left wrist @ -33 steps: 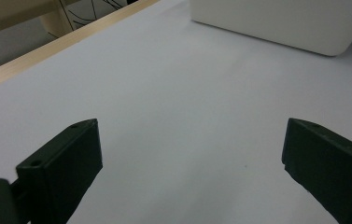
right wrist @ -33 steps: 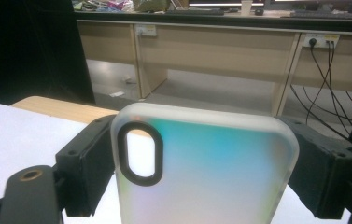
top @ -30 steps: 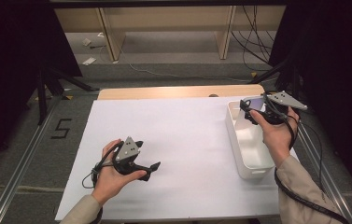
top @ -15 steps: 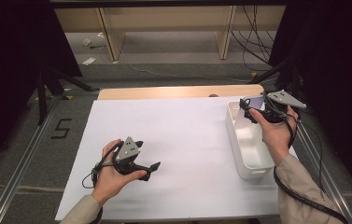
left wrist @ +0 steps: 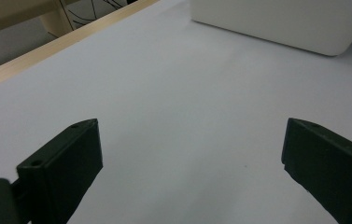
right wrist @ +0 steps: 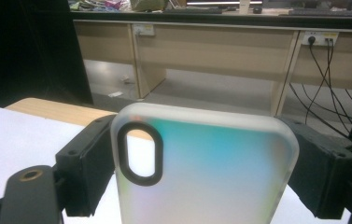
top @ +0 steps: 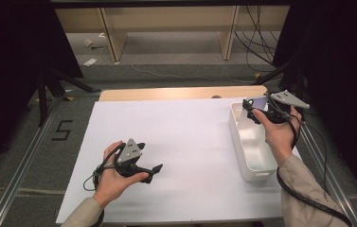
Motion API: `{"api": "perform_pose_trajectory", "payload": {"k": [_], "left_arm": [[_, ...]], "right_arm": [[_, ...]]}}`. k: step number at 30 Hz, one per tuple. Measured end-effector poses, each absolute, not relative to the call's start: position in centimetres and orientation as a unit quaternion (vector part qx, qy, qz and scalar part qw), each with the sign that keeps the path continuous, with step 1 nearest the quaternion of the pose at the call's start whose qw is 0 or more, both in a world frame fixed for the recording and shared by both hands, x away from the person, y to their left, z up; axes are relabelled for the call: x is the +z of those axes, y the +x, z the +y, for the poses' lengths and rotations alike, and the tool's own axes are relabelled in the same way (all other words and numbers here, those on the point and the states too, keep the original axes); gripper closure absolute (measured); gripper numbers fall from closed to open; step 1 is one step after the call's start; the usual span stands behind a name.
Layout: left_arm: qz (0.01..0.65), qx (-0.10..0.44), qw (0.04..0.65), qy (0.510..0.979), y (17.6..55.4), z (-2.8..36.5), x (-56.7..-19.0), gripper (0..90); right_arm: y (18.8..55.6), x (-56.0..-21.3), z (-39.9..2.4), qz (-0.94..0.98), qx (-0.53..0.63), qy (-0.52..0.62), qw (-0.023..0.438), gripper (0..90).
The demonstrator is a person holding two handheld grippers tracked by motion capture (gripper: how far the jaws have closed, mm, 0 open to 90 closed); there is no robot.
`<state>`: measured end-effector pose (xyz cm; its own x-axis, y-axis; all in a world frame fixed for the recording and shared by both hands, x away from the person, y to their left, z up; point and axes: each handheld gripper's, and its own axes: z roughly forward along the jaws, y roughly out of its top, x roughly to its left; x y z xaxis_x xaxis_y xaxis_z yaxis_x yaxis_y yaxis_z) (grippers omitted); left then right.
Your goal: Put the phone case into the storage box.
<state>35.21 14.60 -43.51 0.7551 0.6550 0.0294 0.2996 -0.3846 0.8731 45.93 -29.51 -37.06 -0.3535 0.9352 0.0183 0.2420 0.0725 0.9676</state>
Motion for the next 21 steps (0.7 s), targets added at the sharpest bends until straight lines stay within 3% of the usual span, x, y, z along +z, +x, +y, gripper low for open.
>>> {"api": "perform_pose_trajectory", "payload": {"k": [21], "left_arm": [[0.294, 0.189, 0.469, 0.811, 35.21, 14.60, -43.52, 4.4]], "right_arm": [[46.71, -37.15, -29.35, 0.647, 0.506, 0.456, 0.343, 18.3]]}}
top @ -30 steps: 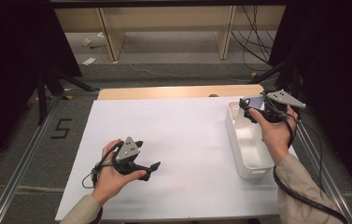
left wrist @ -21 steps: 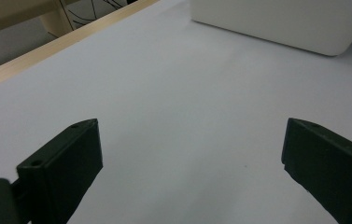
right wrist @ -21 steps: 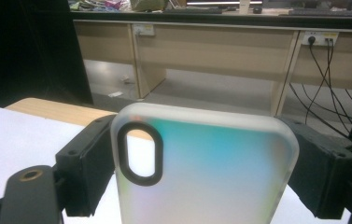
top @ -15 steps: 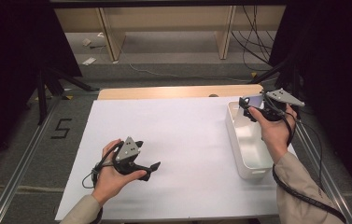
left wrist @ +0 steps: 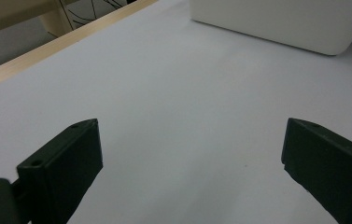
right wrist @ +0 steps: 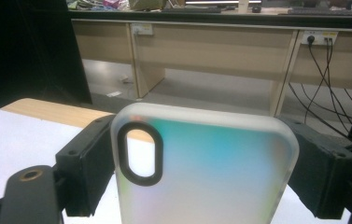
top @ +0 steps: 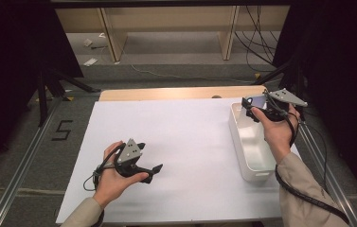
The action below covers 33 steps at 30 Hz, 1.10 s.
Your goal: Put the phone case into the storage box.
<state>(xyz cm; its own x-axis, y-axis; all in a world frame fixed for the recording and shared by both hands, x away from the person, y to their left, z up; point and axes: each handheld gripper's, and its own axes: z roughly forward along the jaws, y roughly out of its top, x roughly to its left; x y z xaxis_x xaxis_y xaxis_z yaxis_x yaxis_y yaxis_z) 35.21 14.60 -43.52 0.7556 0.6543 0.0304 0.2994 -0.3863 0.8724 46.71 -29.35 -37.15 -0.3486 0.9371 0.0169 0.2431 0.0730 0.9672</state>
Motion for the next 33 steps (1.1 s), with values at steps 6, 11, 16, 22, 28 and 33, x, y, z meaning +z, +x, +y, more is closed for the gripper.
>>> {"api": "perform_pose_trajectory", "payload": {"k": [6, 11, 16, 22, 28, 33], "left_arm": [[0.294, 0.189, 0.470, 0.811, 35.2, 14.6, -43.5, 4.4], [0.294, 0.189, 0.469, 0.811, 35.2, 14.6, -43.5, 4.4], [0.294, 0.190, 0.469, 0.811, 35.2, 14.6, -43.5, 4.5], [0.295, 0.189, 0.470, 0.810, 35.2, 14.6, -43.5, 4.4], [0.295, 0.189, 0.469, 0.811, 35.2, 14.6, -43.5, 4.5], [0.294, 0.189, 0.469, 0.811, 35.2, 14.6, -43.5, 4.5]], "right_arm": [[46.9, -37.1, -29.3, 0.647, 0.505, 0.455, 0.345, 18.3], [47.0, -37.1, -29.3, 0.647, 0.505, 0.456, 0.344, 18.3], [47.3, -37.2, -29.3, 0.647, 0.505, 0.456, 0.344, 18.3], [47.5, -37.2, -29.2, 0.649, 0.503, 0.456, 0.344, 18.3], [47.8, -37.3, -29.2, 0.650, 0.502, 0.456, 0.343, 18.3], [47.9, -37.2, -29.2, 0.649, 0.503, 0.456, 0.343, 18.3]]}}
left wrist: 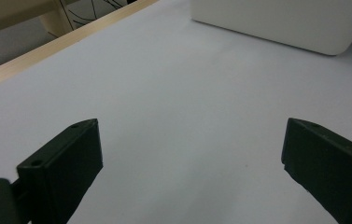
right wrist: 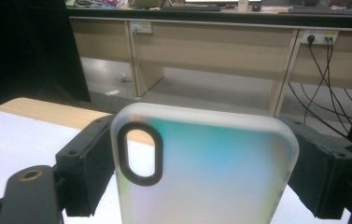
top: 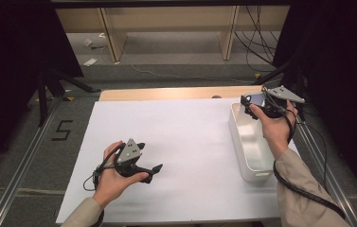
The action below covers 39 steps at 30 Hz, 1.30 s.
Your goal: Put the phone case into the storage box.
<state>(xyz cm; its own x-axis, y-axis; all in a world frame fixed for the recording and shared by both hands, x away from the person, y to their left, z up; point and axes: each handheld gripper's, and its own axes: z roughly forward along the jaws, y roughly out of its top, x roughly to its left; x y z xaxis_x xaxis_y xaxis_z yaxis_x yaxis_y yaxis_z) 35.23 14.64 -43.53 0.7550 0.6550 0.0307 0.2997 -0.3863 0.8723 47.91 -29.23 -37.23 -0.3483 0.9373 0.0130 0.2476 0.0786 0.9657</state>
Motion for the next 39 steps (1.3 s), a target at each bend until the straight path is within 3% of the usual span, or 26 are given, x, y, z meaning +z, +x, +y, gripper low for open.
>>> {"api": "perform_pose_trajectory", "payload": {"k": [39], "left_arm": [[0.293, 0.189, 0.470, 0.811, 35.2, 14.6, -43.5, 4.9]], "right_arm": [[49.2, -37.6, -28.9, 0.652, 0.498, 0.456, 0.345, 18.3]]}}
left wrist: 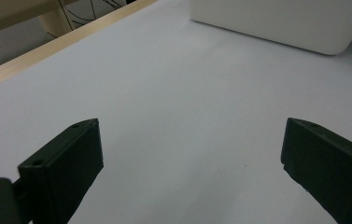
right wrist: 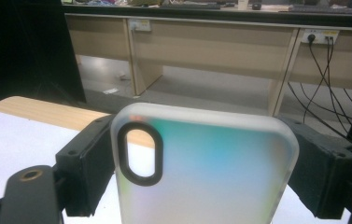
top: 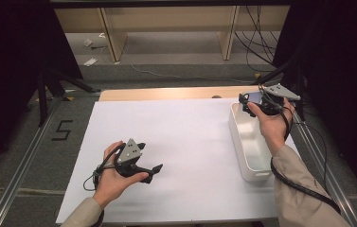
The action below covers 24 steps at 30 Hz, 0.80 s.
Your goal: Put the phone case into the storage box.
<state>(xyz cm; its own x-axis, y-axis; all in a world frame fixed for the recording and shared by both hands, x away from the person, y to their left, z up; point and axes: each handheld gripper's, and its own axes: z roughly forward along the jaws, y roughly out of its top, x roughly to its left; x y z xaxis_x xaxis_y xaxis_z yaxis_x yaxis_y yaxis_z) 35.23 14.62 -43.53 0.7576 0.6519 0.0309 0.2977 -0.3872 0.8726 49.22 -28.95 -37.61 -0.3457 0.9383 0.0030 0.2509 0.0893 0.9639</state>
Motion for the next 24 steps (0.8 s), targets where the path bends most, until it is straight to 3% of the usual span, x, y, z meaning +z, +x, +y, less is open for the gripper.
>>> {"api": "perform_pose_trajectory", "payload": {"k": [24], "left_arm": [[0.294, 0.189, 0.470, 0.811, 35.21, 14.67, -43.51, 5.1]], "right_arm": [[50.19, -37.86, -28.86, 0.652, 0.494, 0.459, 0.346, 18.3]]}}
